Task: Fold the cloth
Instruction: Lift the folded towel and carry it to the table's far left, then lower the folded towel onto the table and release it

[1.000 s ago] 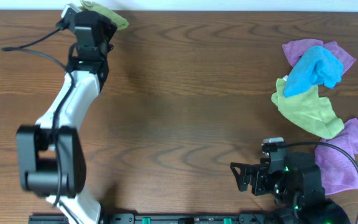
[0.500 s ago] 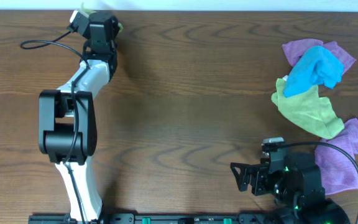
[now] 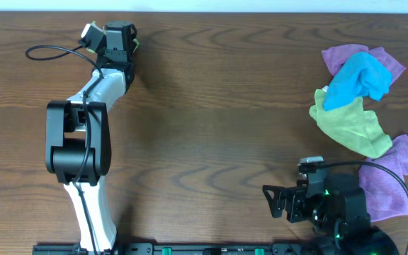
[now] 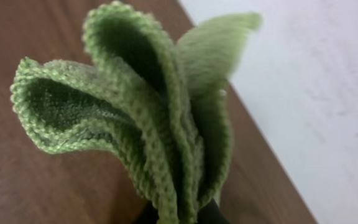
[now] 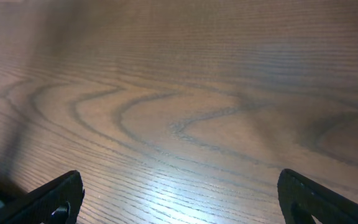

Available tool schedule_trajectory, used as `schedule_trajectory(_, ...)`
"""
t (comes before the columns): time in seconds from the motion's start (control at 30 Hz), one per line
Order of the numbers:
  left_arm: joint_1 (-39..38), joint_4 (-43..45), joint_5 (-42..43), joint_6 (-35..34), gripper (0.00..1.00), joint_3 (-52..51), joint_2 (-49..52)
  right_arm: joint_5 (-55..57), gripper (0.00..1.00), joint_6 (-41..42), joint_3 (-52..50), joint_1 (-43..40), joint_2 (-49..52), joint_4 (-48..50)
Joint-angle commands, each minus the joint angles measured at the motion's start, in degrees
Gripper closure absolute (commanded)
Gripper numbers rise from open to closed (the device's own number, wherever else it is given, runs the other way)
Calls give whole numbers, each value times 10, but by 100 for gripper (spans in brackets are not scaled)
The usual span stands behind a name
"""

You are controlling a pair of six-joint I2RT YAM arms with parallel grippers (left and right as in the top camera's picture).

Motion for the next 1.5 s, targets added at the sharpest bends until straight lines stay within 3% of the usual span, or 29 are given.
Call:
schedule_trajectory(0.0,4,-11,-14,-20,82,12,6,4,1,4,0,-4,-3,-1)
schedule_trajectory(0.2,4,-14,-15,-19,6,12,5,4,1,4,0,-4,-3,-1)
schedule_trajectory(0.23,5,-14,-14,-12,4,12,3,4,1,4,0,-4,-3,-1)
schedule_trajectory(0.67,5,-110,1,71,5,12,-130,4,1,4,0,-4,-3,-1)
schedule_trajectory(1.03,5,-182,2,80,5,12,-199,4,1,4,0,-4,-3,-1)
schedule_trajectory(1.17,5,-226,54,81,5,12,-207,4,1,4,0,-4,-3,-1)
schedule_trajectory(1.3,5,-256,122,156,5,12,-229,4,1,4,0,-4,-3,-1)
schedule_trajectory(1.47,5,-325,139,245,5,12,-290,4,1,4,0,-4,-3,-1)
